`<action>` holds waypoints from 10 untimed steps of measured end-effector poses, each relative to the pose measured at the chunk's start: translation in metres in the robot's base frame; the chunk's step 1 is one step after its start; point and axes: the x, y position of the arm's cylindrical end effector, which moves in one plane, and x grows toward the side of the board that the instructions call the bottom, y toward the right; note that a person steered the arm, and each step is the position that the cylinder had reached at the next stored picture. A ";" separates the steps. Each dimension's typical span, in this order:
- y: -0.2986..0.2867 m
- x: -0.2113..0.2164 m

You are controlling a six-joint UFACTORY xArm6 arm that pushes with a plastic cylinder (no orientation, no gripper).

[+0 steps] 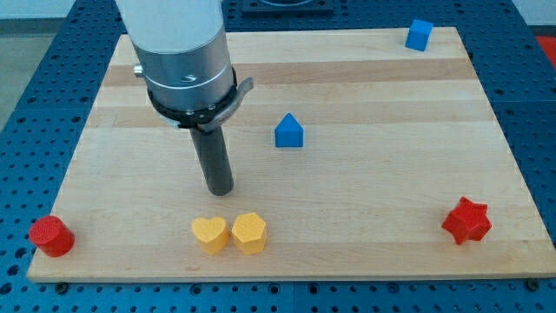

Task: Move the triangle closer to the blue cube

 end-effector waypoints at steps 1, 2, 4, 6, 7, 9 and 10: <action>0.010 -0.005; 0.010 -0.020; 0.016 -0.040; 0.036 -0.061; 0.052 -0.061; 0.062 -0.061; 0.077 -0.061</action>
